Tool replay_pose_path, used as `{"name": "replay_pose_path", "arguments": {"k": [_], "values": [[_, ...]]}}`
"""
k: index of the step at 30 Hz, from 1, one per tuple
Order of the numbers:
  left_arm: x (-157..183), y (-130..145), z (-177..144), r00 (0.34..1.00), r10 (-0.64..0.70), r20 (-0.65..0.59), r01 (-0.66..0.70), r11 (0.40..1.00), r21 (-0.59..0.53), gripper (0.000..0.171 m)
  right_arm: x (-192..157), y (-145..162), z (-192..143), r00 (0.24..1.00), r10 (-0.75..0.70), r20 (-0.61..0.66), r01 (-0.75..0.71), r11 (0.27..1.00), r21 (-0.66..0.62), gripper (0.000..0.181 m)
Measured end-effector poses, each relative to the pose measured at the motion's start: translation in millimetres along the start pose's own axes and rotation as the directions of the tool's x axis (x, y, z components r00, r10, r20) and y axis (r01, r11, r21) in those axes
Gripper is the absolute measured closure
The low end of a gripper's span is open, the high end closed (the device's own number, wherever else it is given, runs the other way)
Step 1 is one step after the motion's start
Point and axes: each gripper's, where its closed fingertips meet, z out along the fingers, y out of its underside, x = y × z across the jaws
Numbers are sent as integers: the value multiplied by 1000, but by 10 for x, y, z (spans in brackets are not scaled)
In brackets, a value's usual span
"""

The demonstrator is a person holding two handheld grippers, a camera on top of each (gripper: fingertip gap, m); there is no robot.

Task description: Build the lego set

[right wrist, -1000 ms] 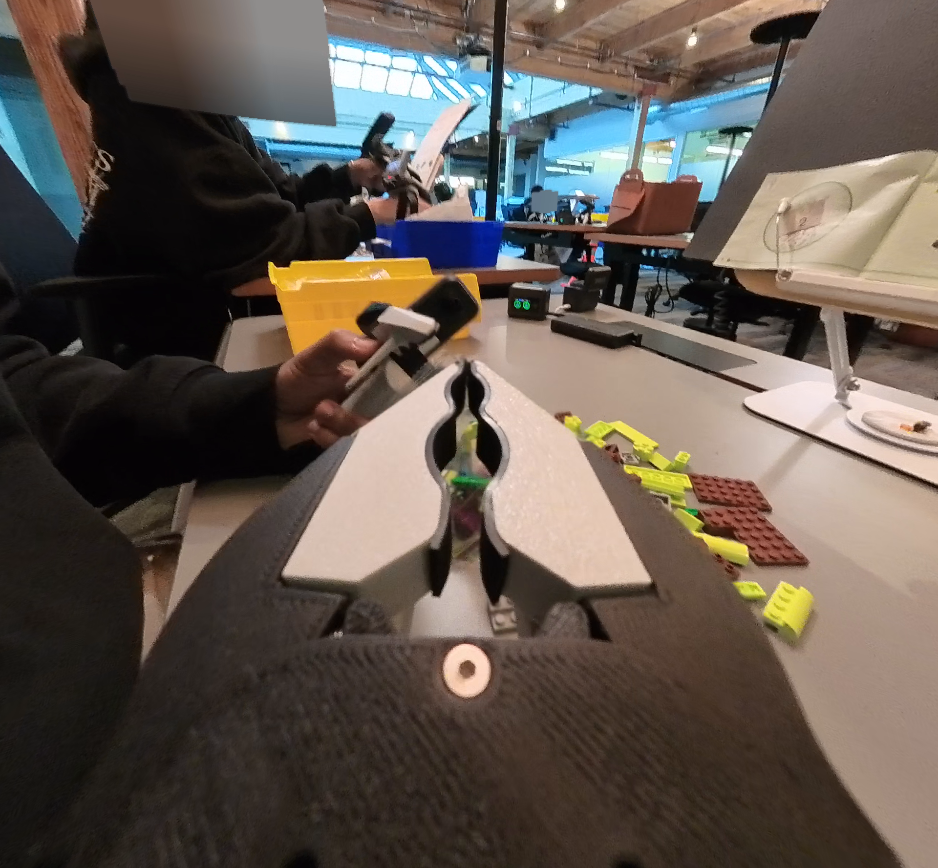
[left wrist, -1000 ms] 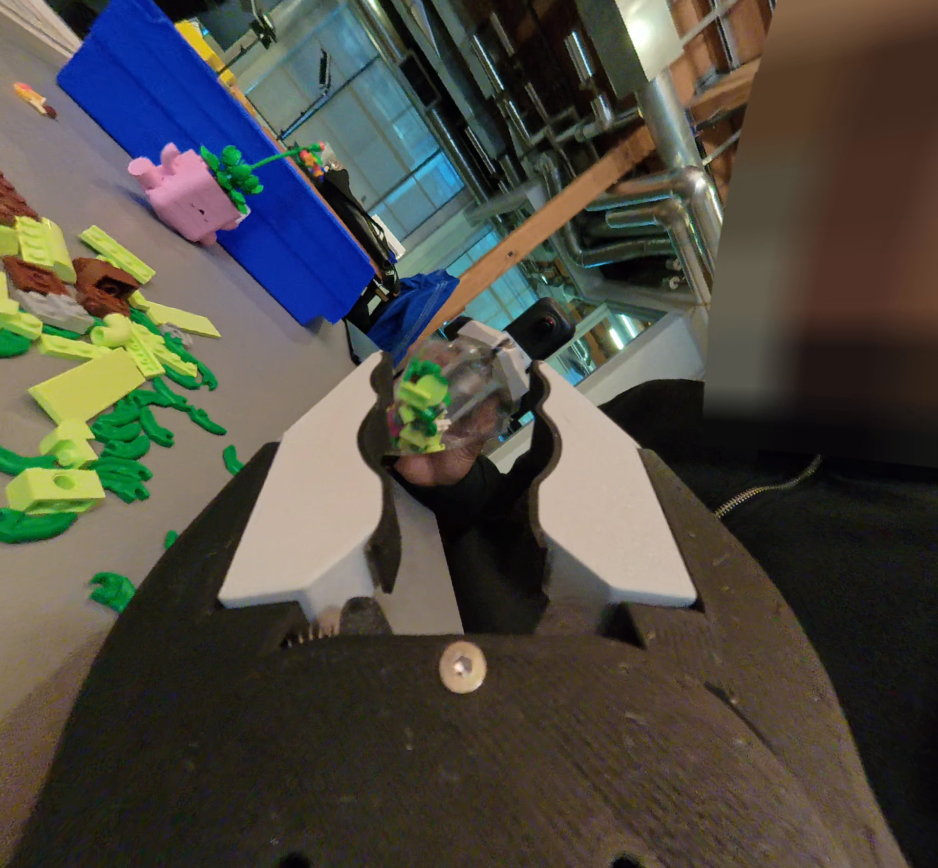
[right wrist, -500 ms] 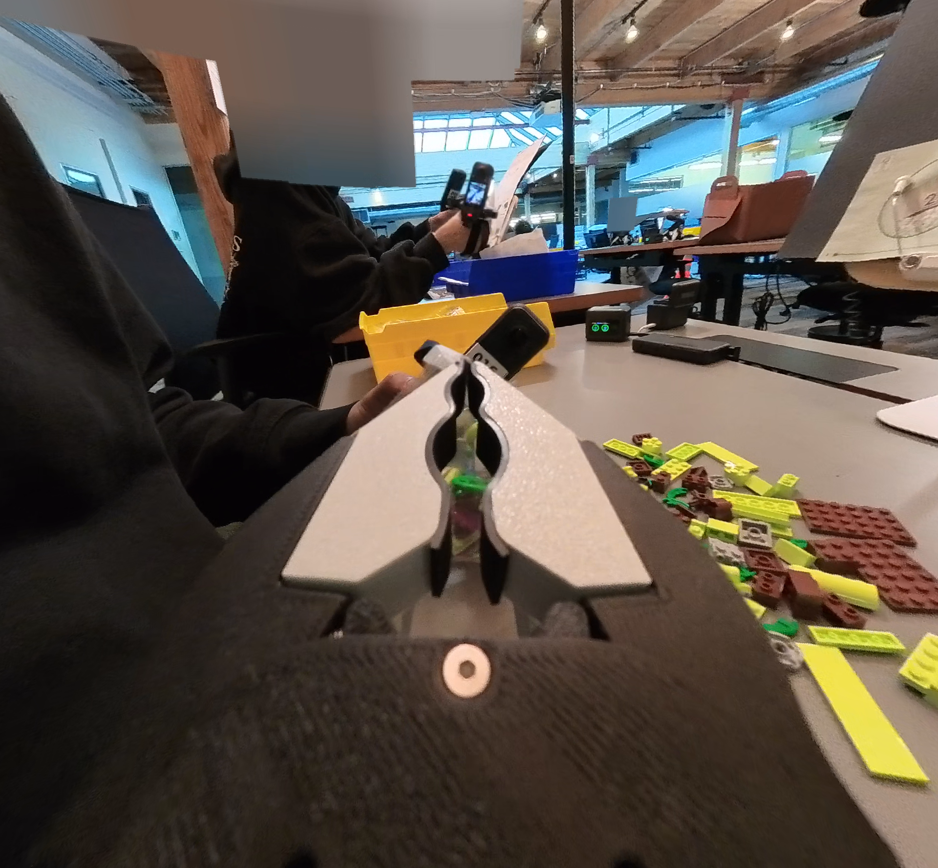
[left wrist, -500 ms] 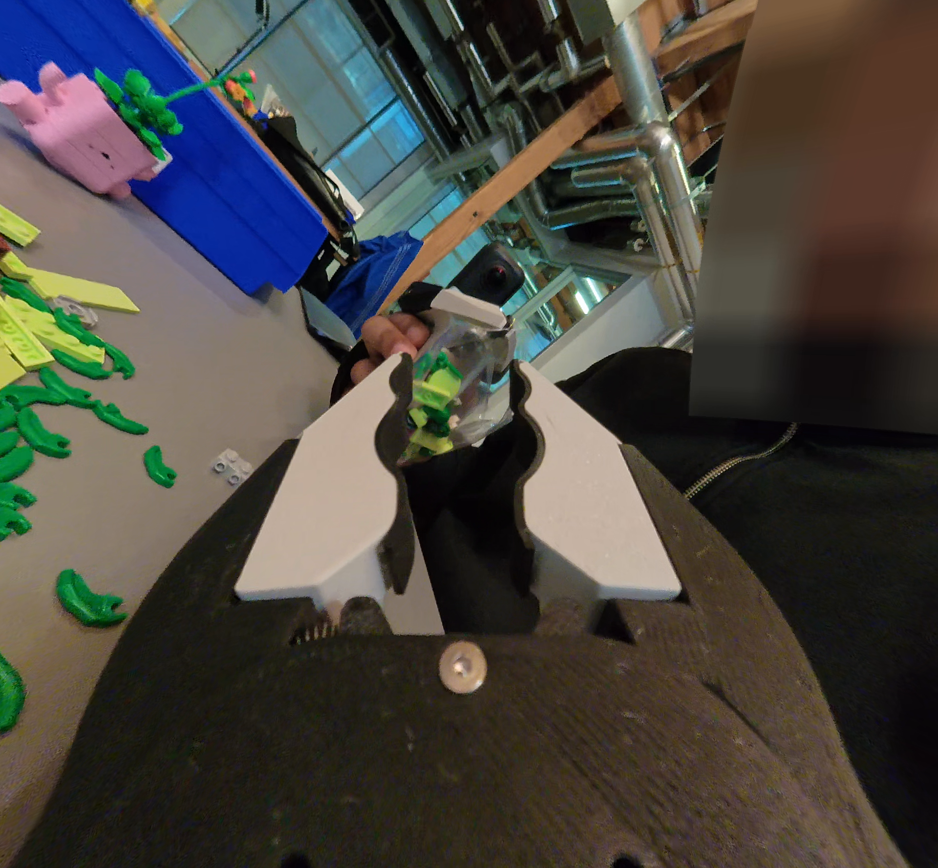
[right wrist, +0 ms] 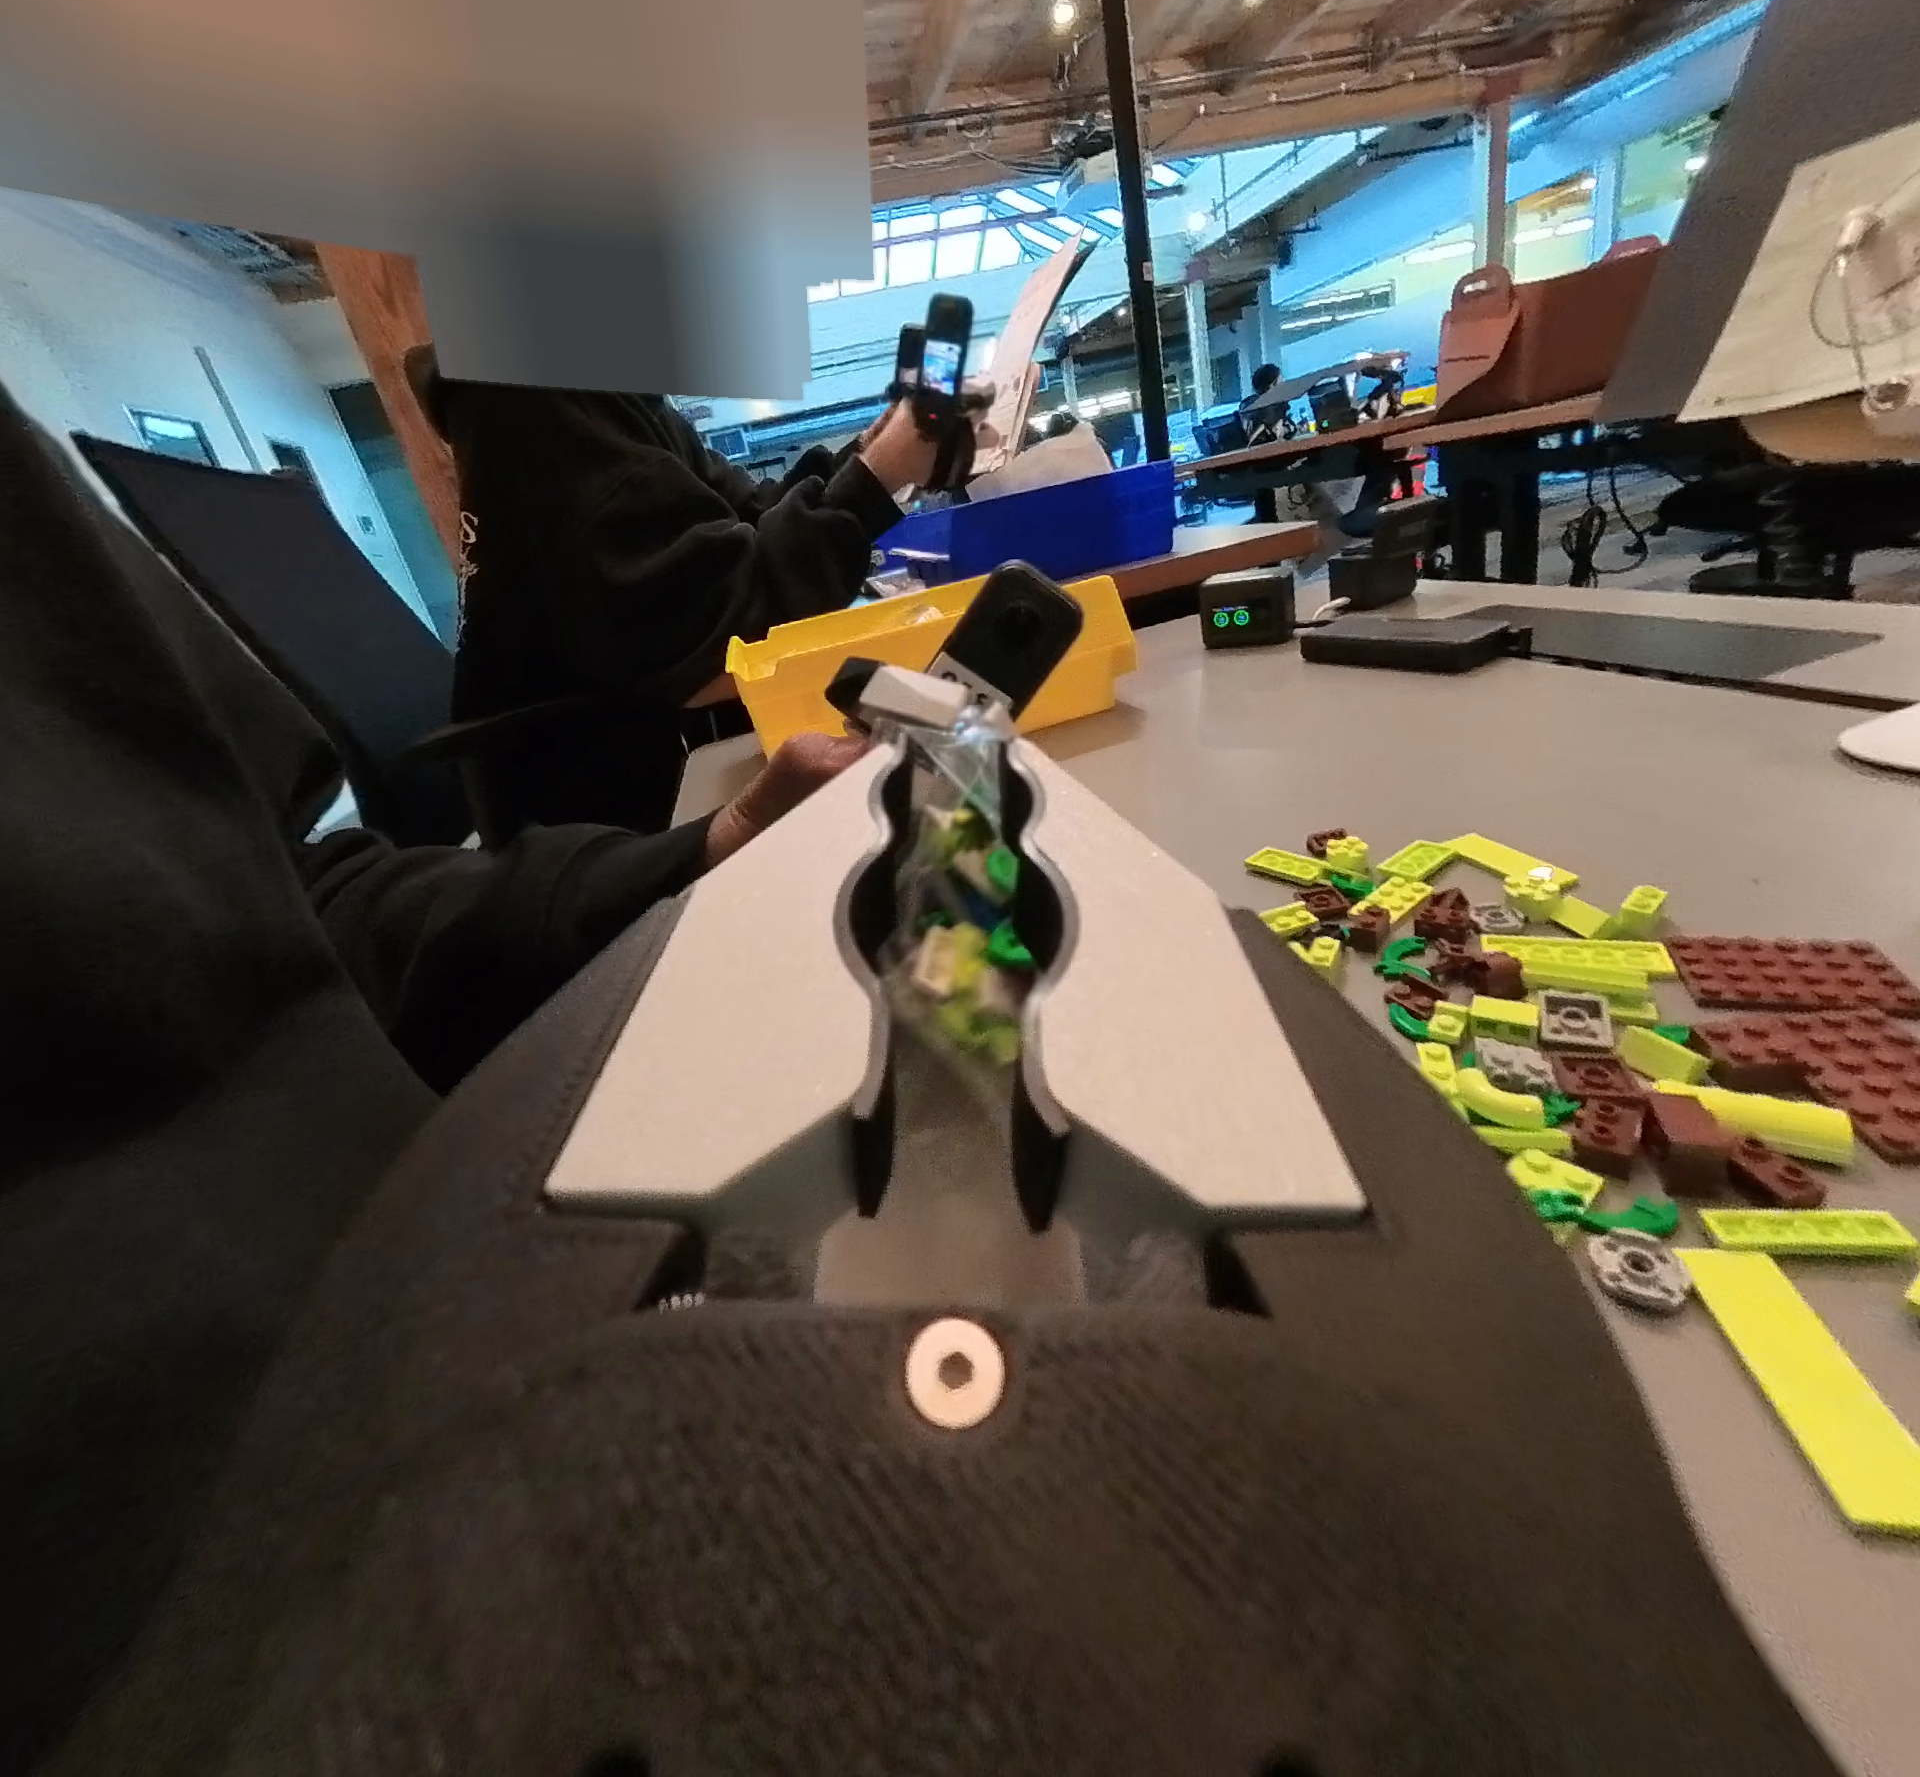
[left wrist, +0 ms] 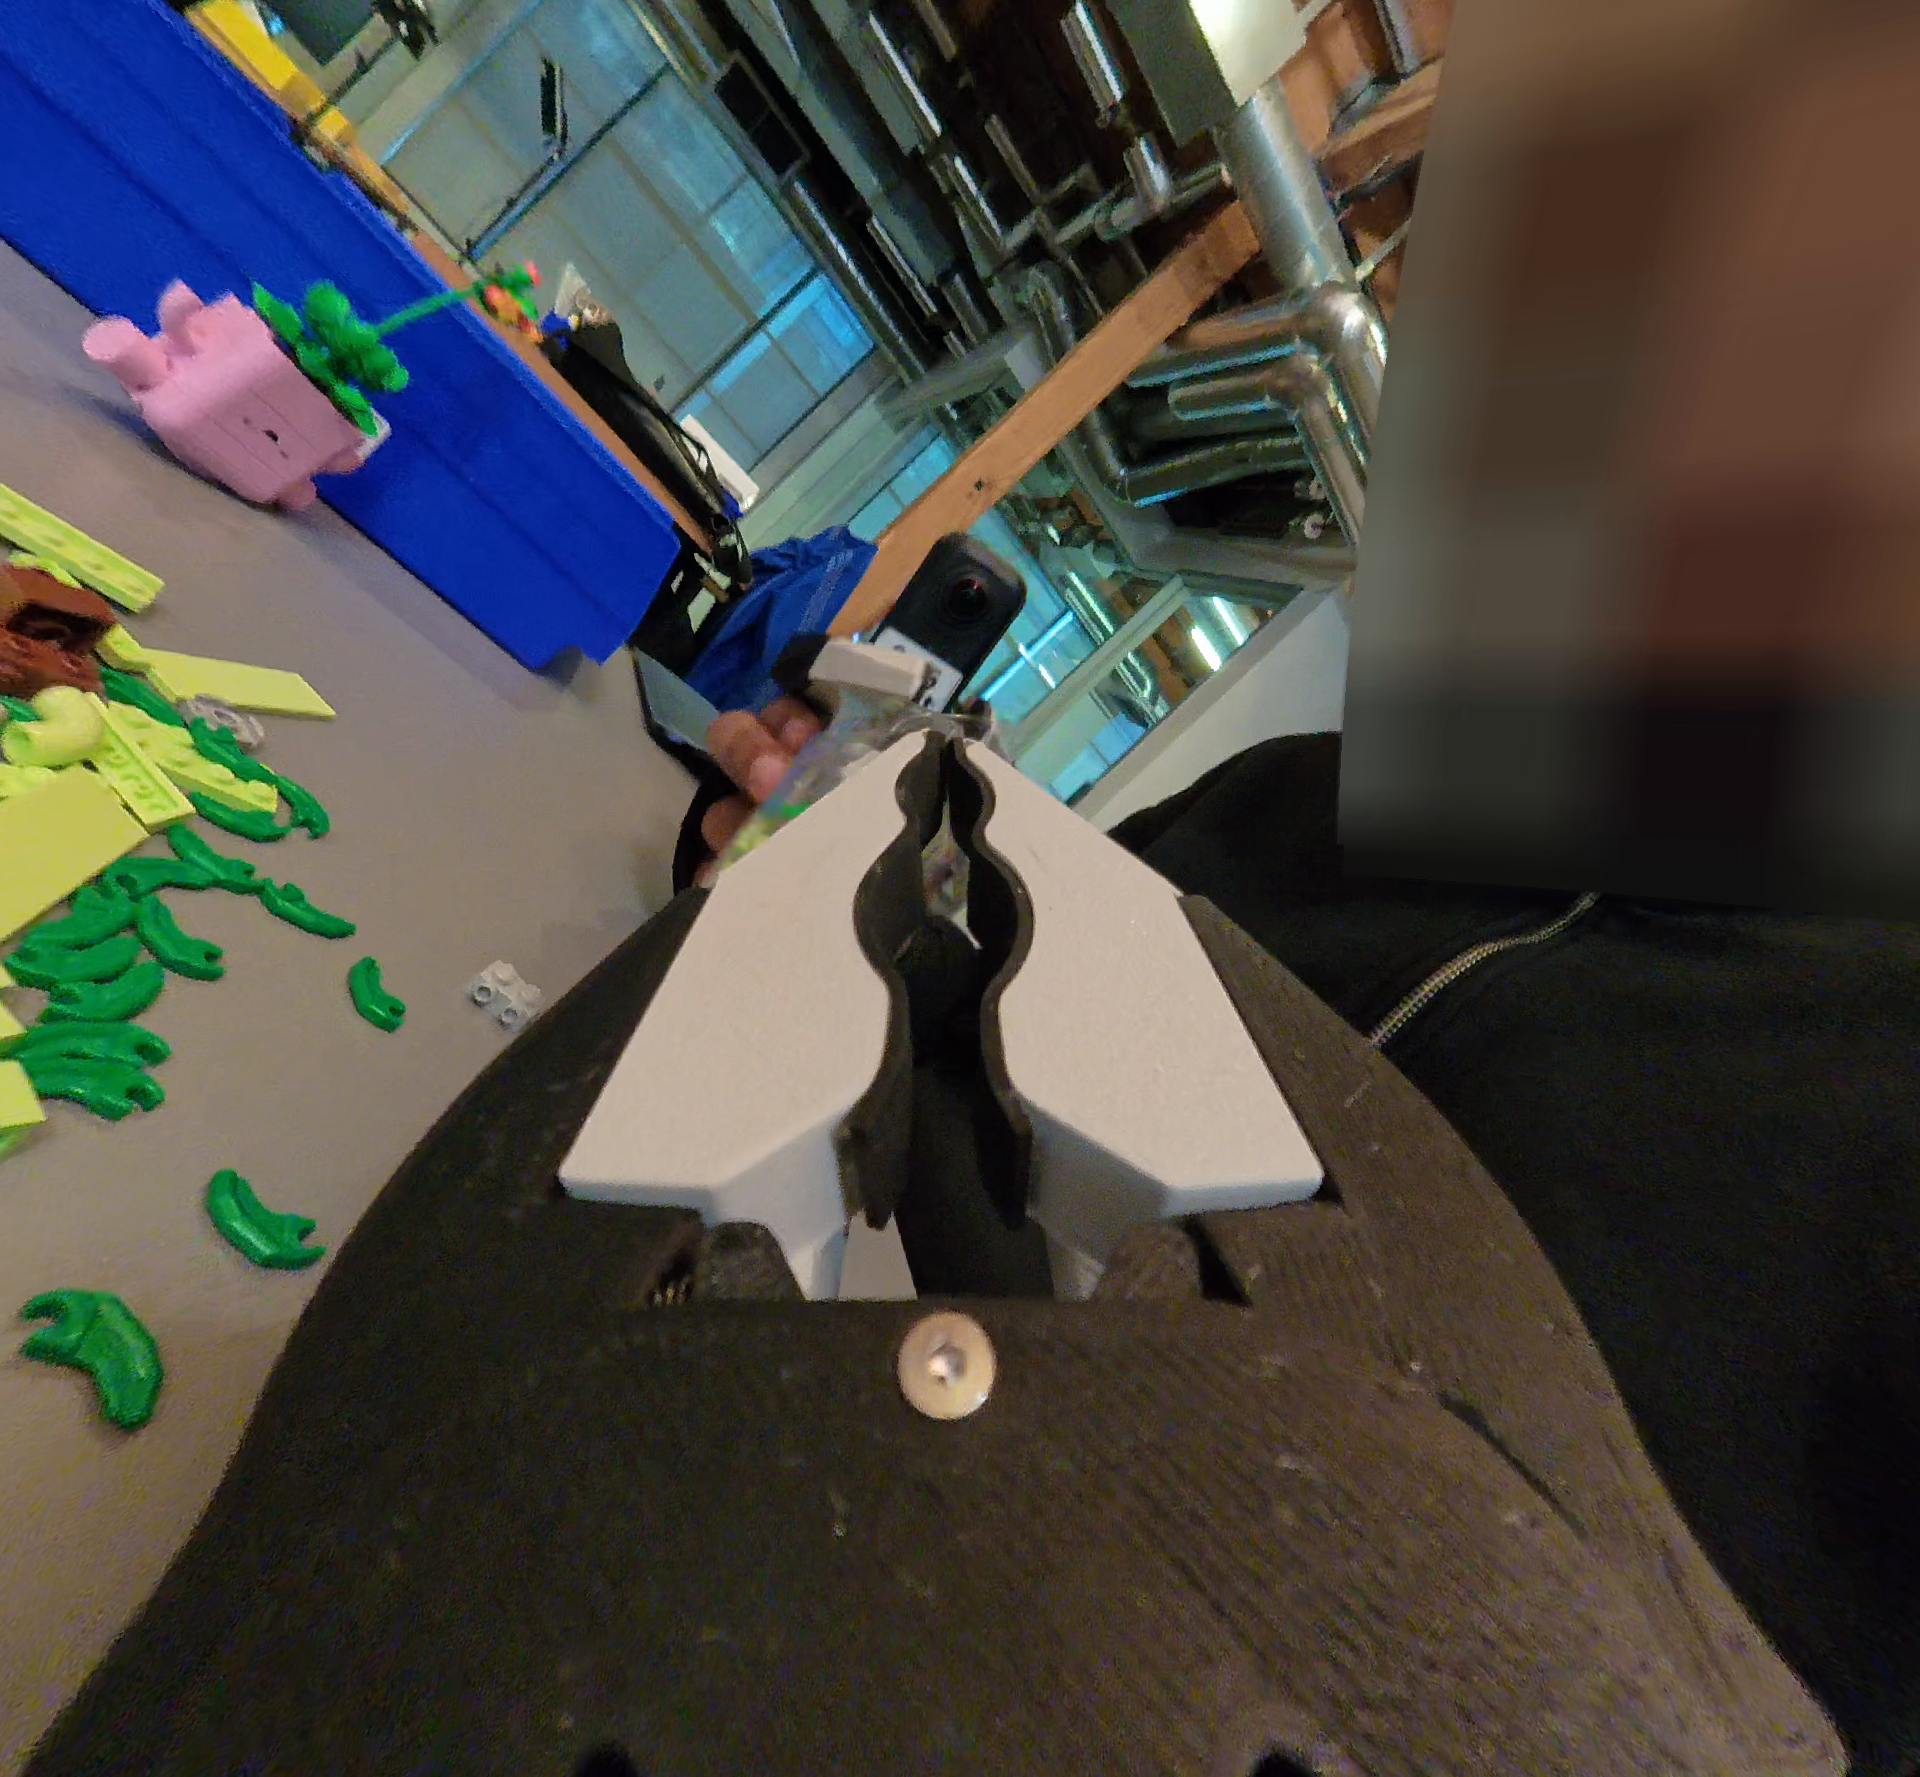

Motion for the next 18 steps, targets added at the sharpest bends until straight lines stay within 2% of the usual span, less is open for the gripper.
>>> {"name": "replay_pose_path", "arguments": {"k": [4, 8, 14, 18], "values": [[69, -184, -110, 1000, 12, -18, -10, 994, 105, 171, 56, -32, -14, 999, 26, -19, -25, 999, 28, 154], [122, -340, -283, 999, 50, 8, -51, 987, 155, 171, 97, -55, -33, 999, 33, -36, -31, 999, 42, 152], [198, -659, -765, 981, 131, 140, -162, 957, 240, 171, 109, -56, -37, 998, 47, -34, -46, 998, 46, 152], [169, -837, -1163, 942, 159, 297, -245, 928, 281, 171, 122, -69, -48, 997, 65, -32, -63, 996, 56, 152]]}}
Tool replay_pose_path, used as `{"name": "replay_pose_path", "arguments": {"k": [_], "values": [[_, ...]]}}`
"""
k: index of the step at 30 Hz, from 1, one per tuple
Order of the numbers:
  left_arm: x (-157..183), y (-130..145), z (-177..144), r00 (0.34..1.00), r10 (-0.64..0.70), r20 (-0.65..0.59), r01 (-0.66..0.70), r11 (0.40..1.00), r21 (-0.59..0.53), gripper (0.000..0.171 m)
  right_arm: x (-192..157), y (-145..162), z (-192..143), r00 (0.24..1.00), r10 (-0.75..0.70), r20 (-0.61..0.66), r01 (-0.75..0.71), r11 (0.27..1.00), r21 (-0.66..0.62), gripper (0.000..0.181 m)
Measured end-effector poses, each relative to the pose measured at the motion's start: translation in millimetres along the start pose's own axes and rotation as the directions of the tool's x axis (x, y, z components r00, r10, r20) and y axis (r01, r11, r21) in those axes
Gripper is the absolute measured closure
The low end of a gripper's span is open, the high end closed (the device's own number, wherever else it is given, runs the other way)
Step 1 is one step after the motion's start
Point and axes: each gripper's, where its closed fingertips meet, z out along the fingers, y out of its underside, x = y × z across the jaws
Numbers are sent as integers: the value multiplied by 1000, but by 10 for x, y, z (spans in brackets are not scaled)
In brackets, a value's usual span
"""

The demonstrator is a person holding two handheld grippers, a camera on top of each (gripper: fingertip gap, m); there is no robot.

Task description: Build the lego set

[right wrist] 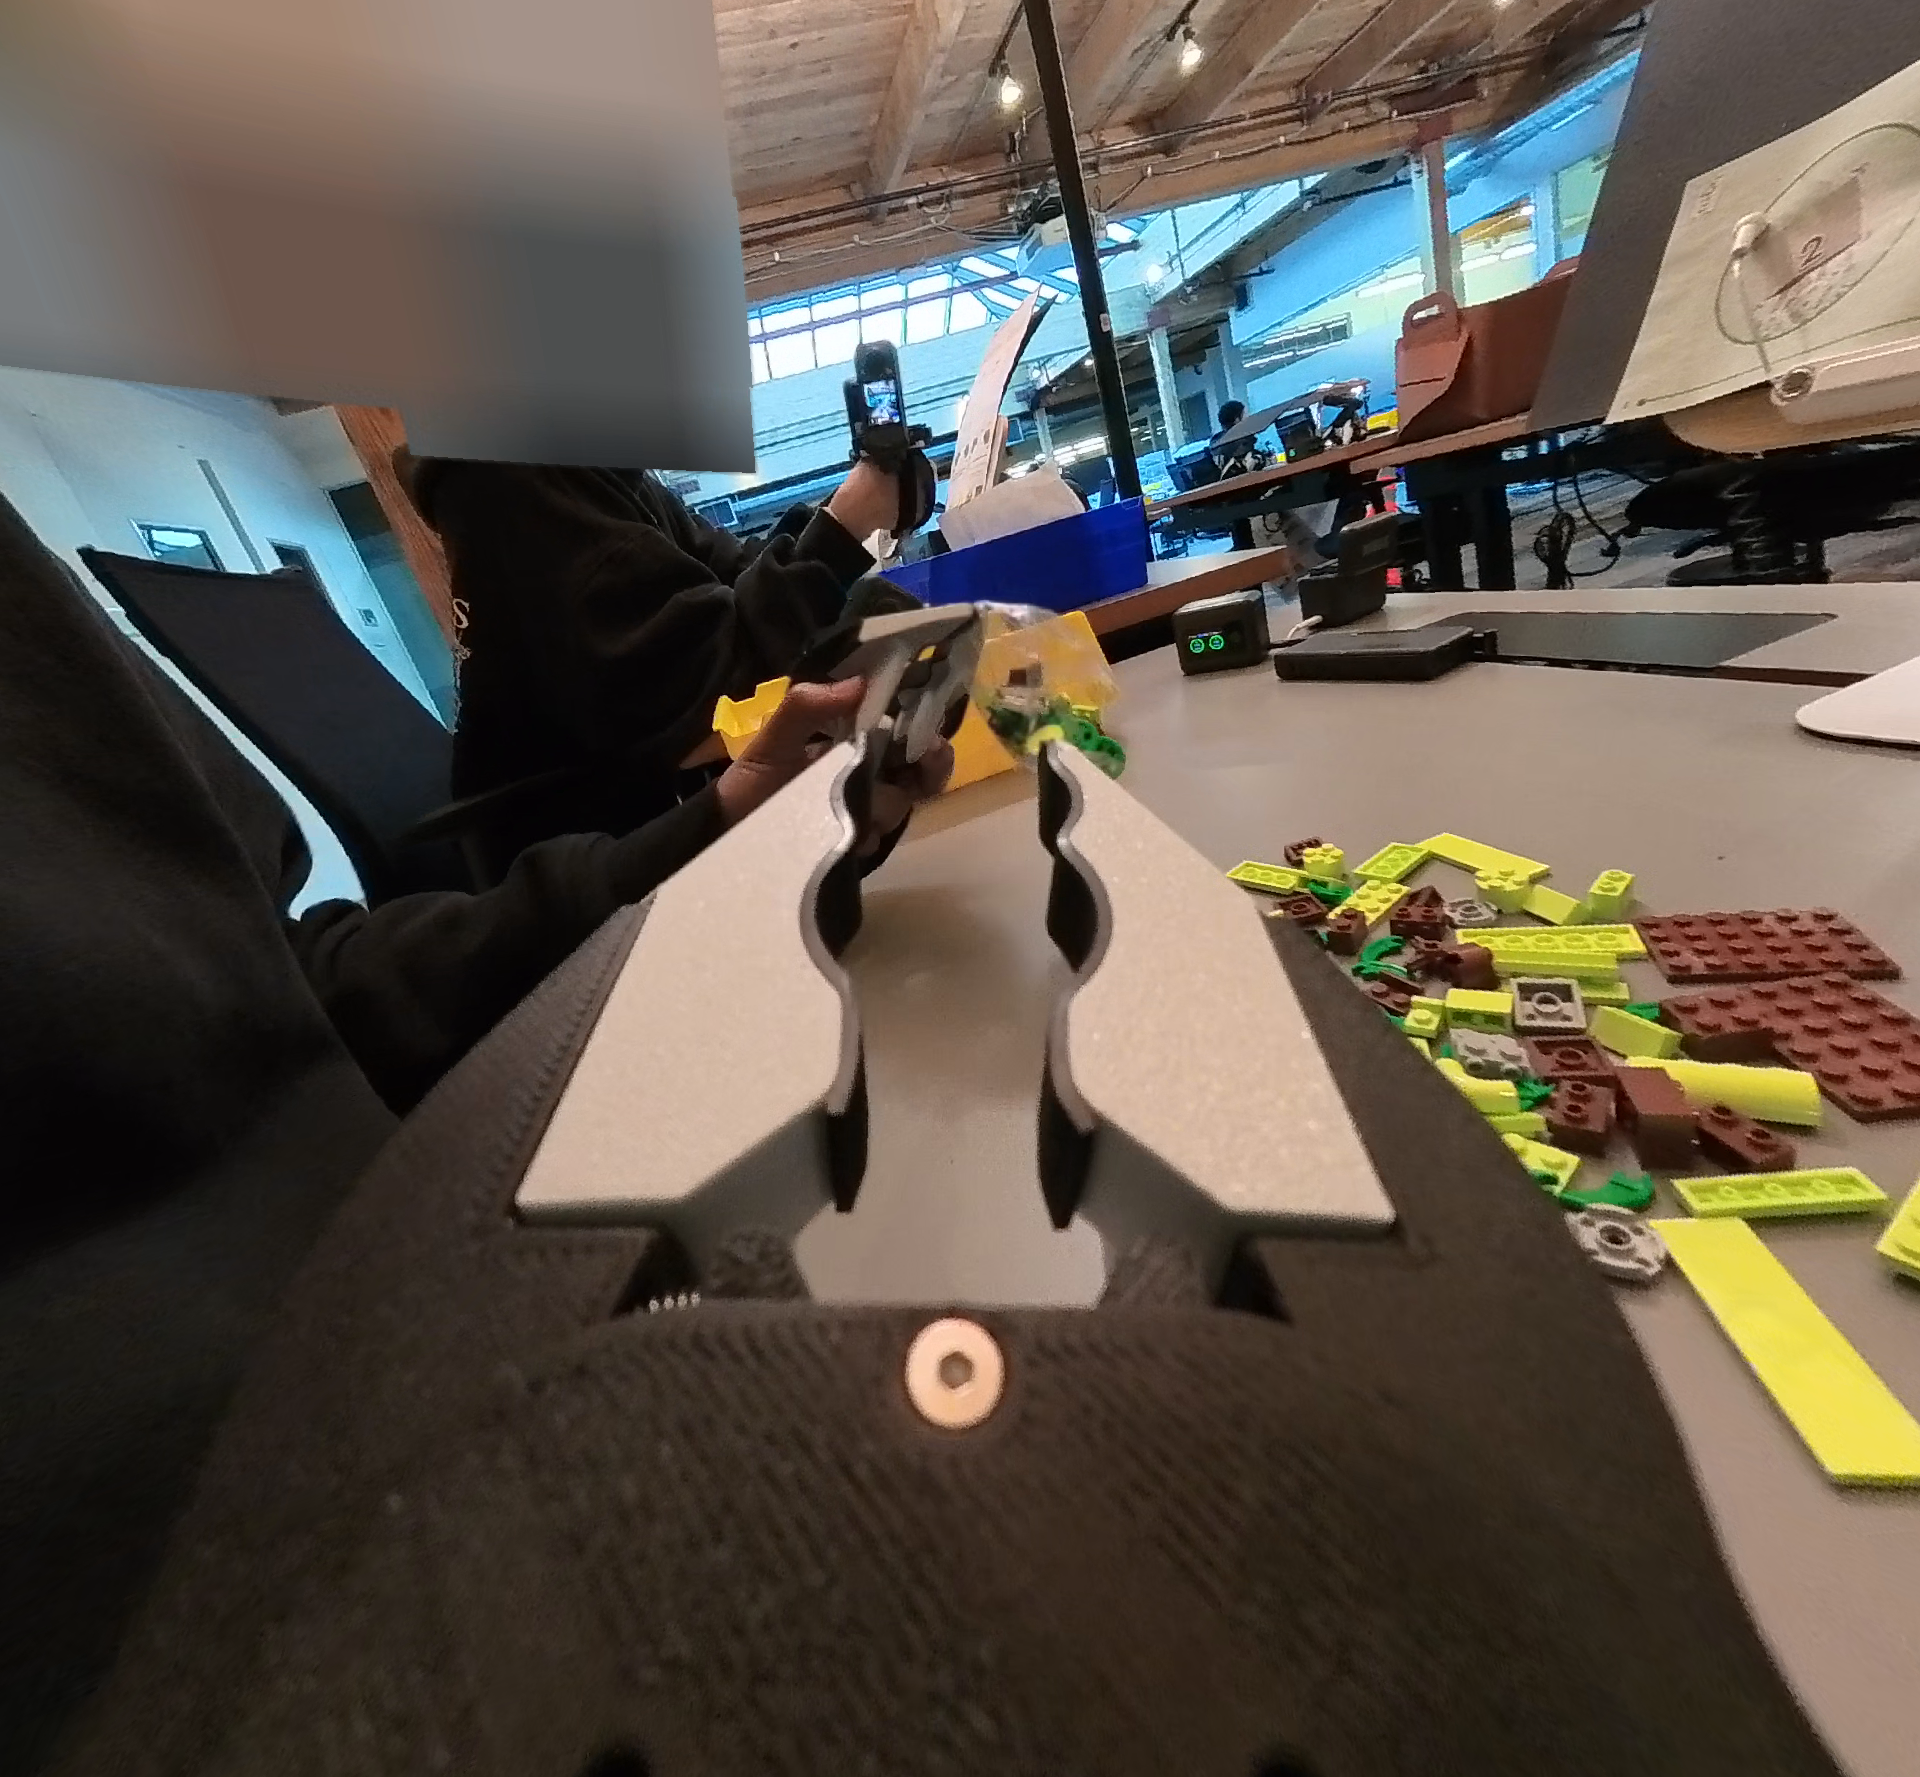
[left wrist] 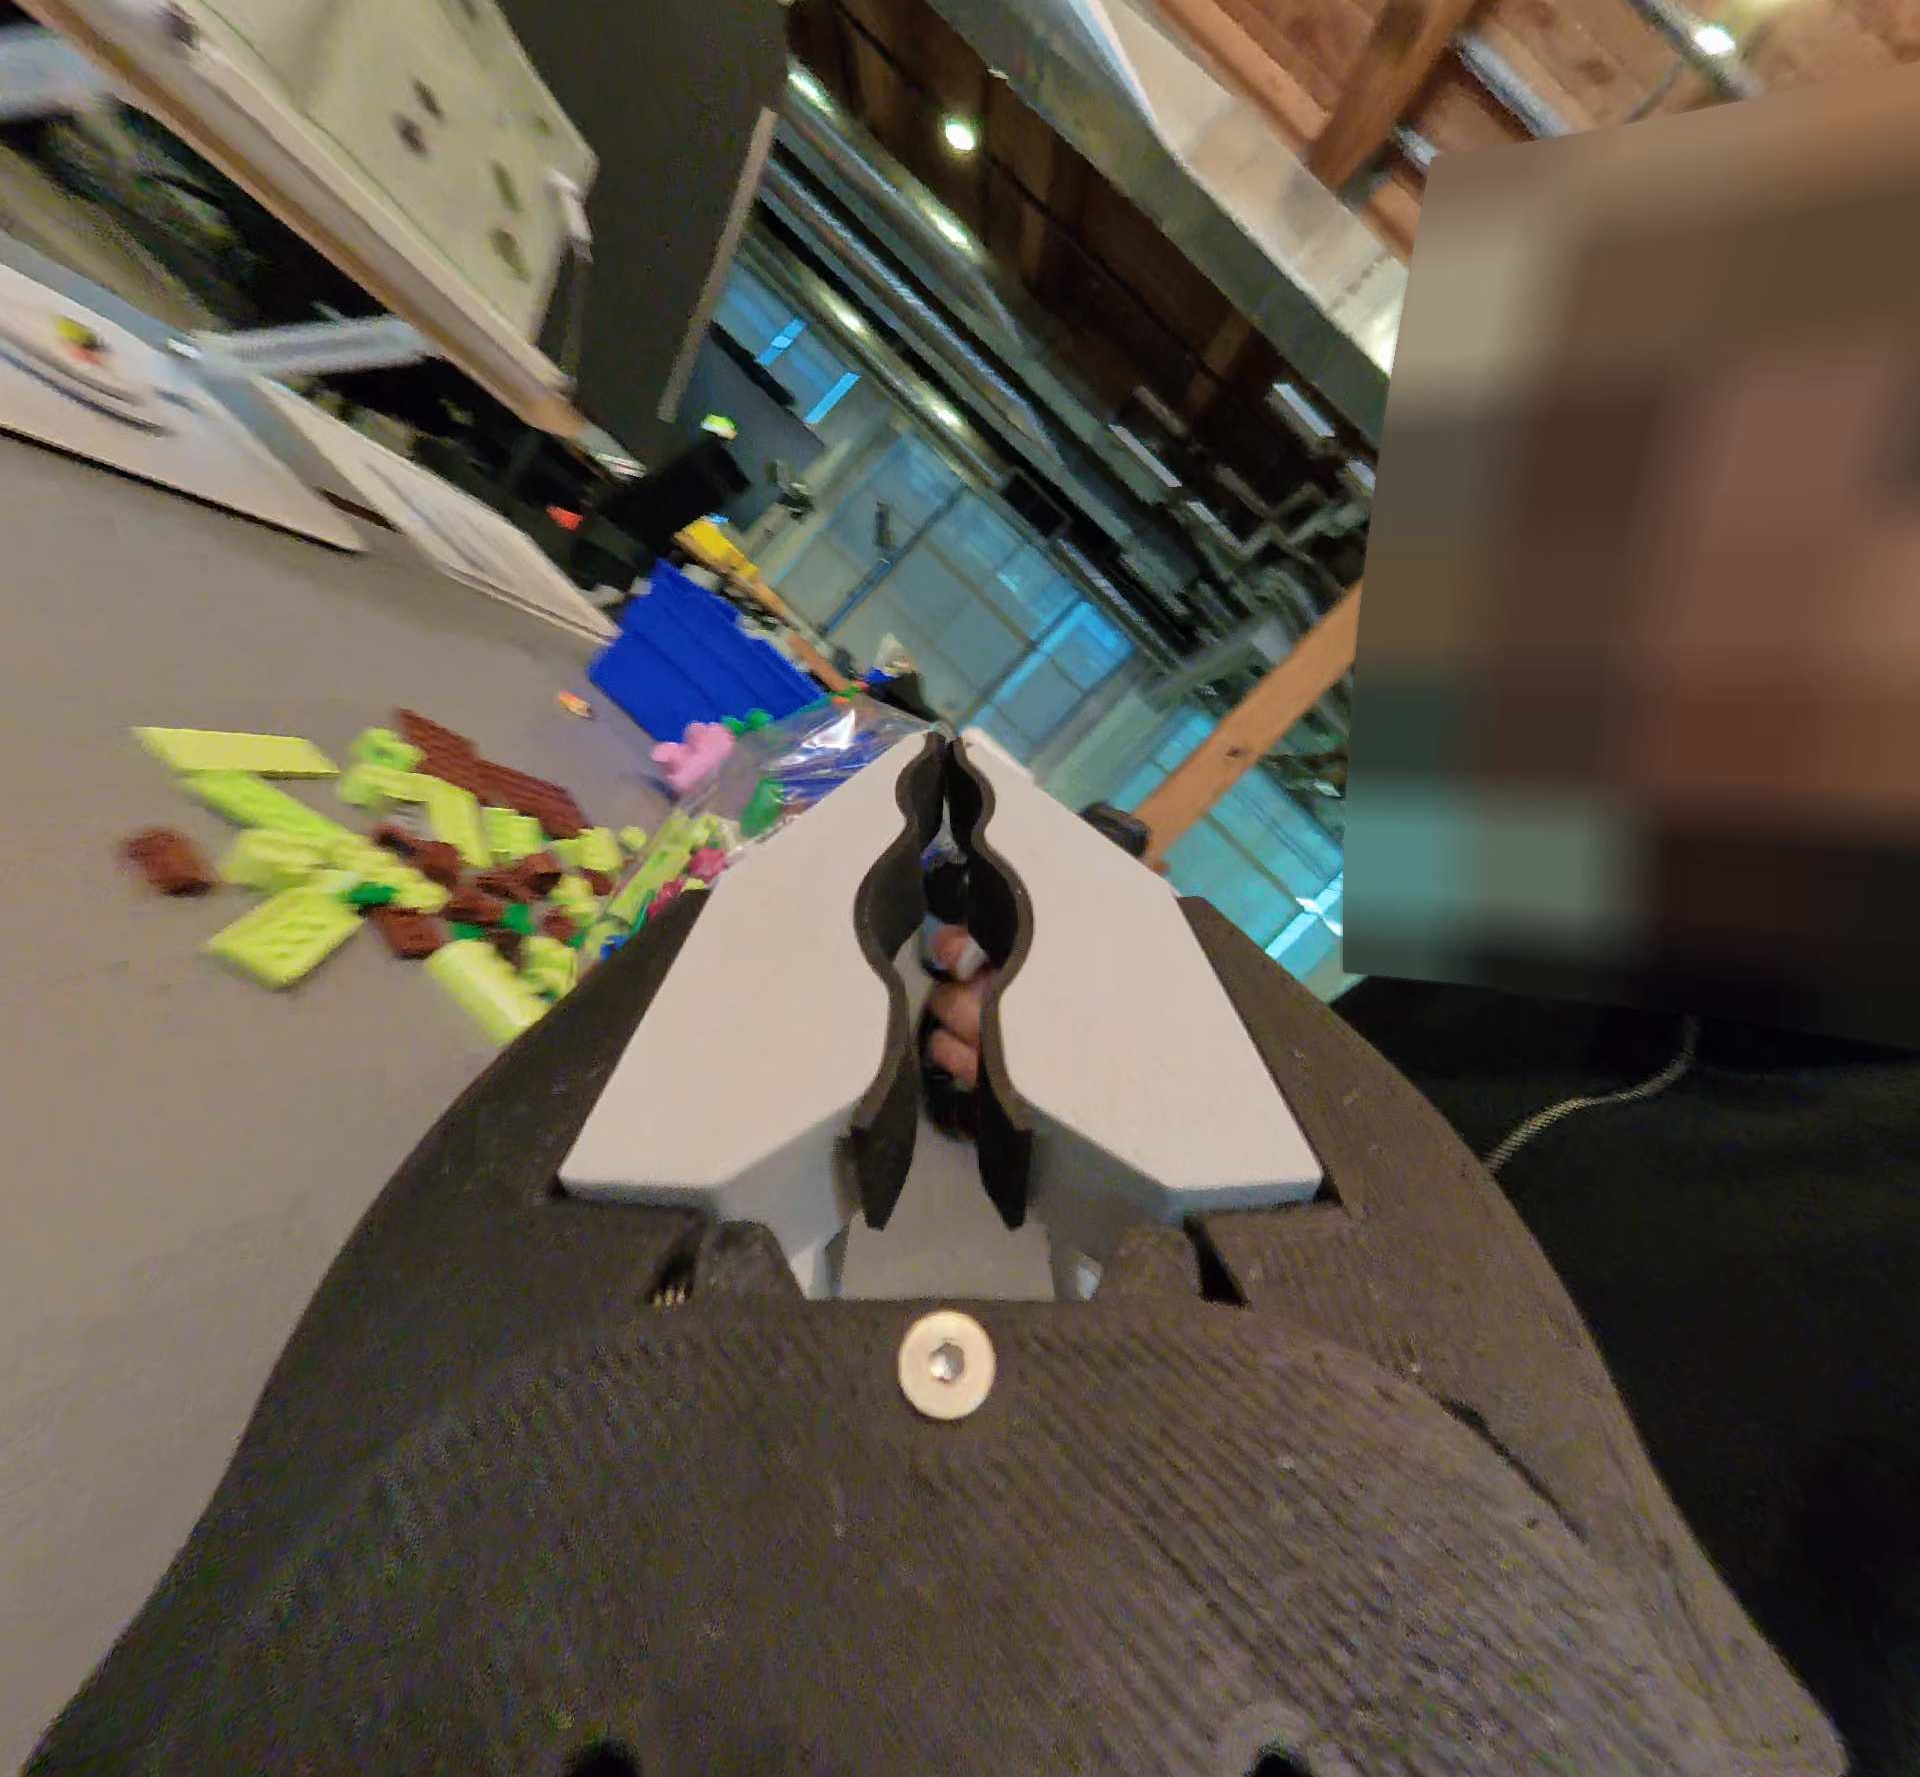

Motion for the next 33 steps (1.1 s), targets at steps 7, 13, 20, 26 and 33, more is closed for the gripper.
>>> {"name": "replay_pose_path", "arguments": {"k": [7, 13, 20, 26, 33], "values": [[-486, -162, -432, 861, 270, 431, -232, 963, -139, 171, 15, -16, -9, 1000, 27, 4, -28, 1000, 13, 153], [-723, -158, -555, 679, 419, 603, -296, 908, -296, 171, 23, -19, -13, 999, 37, 5, -37, 999, 16, 153], [-993, -34, -629, 253, 756, 603, -323, 654, -684, 171, 18, 2, -3, 999, 51, 13, -51, 999, 6, 154], [-974, -1, -575, 158, 828, 539, -313, 559, -768, 171, 22, 11, -1, 998, 54, 13, -54, 999, 2, 154], [-1021, -2, -692, 78, 861, 502, -246, 504, -828, 171, 28, 20, 2, 998, 59, 12, -59, 998, -2, 154]]}}
